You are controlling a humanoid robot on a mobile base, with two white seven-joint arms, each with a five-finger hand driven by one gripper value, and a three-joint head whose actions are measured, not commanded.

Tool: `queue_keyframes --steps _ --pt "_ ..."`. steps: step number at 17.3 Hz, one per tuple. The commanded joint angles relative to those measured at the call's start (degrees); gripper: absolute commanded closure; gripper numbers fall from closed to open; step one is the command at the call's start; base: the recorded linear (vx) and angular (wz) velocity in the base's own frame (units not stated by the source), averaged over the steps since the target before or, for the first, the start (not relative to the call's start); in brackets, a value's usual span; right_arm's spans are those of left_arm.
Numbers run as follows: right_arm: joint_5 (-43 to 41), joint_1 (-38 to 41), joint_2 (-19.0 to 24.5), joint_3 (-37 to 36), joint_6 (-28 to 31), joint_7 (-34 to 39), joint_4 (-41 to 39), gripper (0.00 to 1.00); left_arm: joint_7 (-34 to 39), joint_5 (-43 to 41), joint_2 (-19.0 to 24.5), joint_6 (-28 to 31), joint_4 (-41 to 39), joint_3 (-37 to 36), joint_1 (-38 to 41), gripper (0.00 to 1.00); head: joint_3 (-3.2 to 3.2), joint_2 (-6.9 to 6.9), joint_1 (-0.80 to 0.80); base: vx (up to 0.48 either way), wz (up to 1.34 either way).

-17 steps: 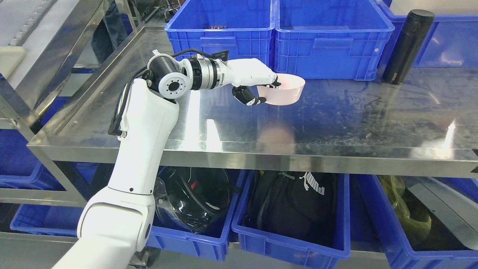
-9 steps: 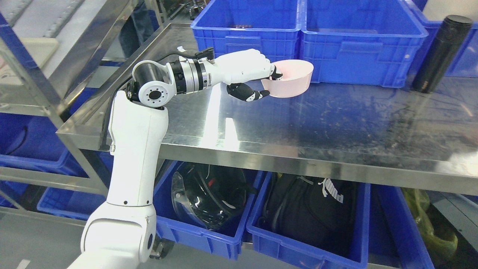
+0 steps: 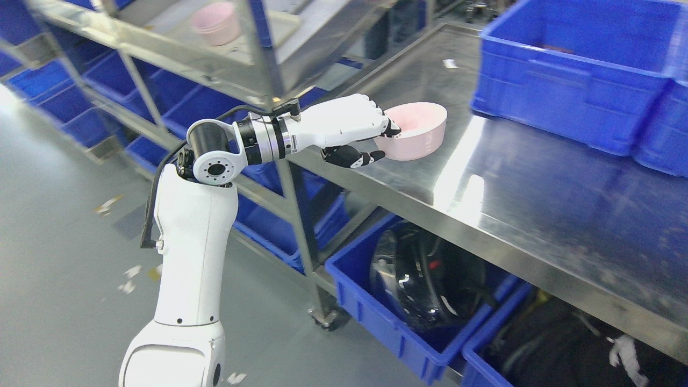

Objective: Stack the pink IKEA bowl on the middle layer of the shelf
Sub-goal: 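Hold the pink bowl raised in the left hand while turning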

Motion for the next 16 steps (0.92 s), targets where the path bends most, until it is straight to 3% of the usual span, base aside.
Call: queue_keyframes --steps 1,10,16 --pt "0.00 0.27 -1.00 0.00 -0.03 0.10 -1.00 0.00 0.01 0.22 0.72 -0.06 -2.99 2.15 1.48 1.00 0.00 0.00 0.00 0.000 1.35" --pt "0.00 0.18 -1.00 0.00 -0.03 0.10 -1.00 0.00 0.27 0.22 0.72 -0.06 -3.17 1.71 1.40 1.00 0.00 0.03 0.00 0.018 1.30" --pt "0.00 0.18 -1.00 0.00 -0.03 0.10 -1.00 0.00 0.27 0.13 0.72 -0.06 -3.17 1.71 1.31 1.00 0.00 0.03 0.00 0.098 0.63"
